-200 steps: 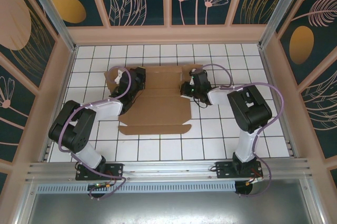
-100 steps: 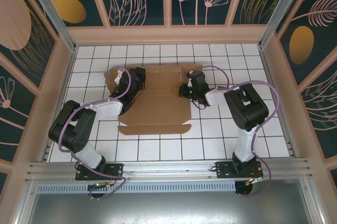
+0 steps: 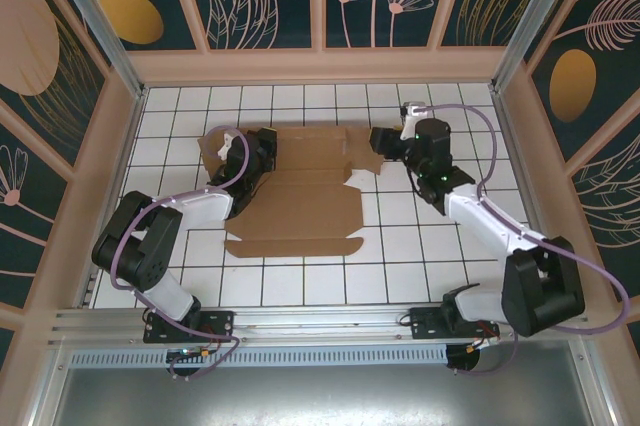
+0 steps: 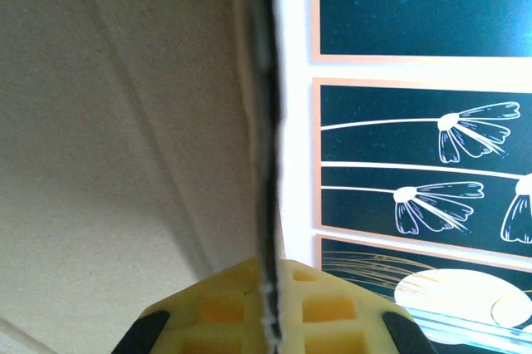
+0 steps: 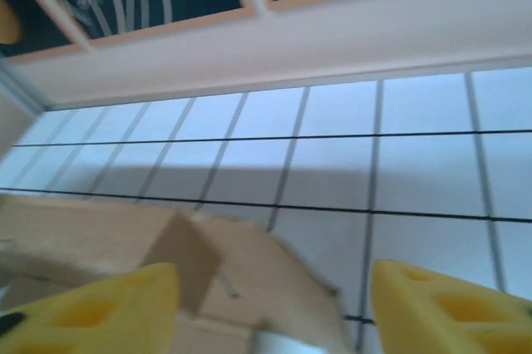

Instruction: Fold the paper box

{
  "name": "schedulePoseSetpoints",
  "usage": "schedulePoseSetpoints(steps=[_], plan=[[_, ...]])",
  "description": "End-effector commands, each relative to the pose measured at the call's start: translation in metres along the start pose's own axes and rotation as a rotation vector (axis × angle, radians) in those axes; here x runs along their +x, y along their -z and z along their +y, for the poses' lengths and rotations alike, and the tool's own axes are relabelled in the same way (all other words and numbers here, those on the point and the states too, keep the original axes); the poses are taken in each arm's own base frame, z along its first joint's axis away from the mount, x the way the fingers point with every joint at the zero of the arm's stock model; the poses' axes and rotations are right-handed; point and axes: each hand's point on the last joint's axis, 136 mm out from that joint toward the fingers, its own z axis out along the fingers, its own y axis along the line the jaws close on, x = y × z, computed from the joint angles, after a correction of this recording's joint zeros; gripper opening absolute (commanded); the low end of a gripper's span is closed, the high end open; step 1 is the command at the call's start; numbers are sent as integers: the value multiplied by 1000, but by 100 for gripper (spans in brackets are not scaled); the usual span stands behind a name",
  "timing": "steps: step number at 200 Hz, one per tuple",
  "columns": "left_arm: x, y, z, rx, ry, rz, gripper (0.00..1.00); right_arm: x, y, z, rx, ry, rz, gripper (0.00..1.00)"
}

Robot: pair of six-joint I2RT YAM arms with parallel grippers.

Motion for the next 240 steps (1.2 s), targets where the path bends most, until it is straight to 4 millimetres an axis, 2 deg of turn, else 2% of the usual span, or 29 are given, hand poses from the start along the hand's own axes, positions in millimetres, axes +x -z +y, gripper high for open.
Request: schedulePoseSetpoints(steps=[1,28,48,70,96,137,167,182,194,212,240], plan=[[3,4,45,-153,-61,19,0,15,-23,-15,38,171,93,70],[5,4,49,-162,-66,29,0,33,-42,-20,-2,242,177,72],[6,4,51,-162,-62,38,0,47,-39,-11,-165,209,215,71],[8,4,52,-156,-59,48,0,51,-39,-15,-226,164,224,67],[9,4,53,-153,-56,55,0,61,-51,-18,-237,128,276,58],[10,4,51,-147,-52,61,0,79,-56,-4,-261,136,329,42],[10,5,51,-145,-49,59,0,81,-57,-5,-90,158,291,13],[10,5,49,-141,-47,60,0,78,-57,-10,32,97,241,1],[10,5,49,-140,-42,59,0,75,-56,-14,123,26,208,1],[10,5,49,-141,-41,58,0,75,-54,-9,172,-137,178,0],[9,5,49,-142,-39,55,0,82,-62,17,137,-377,173,3]])
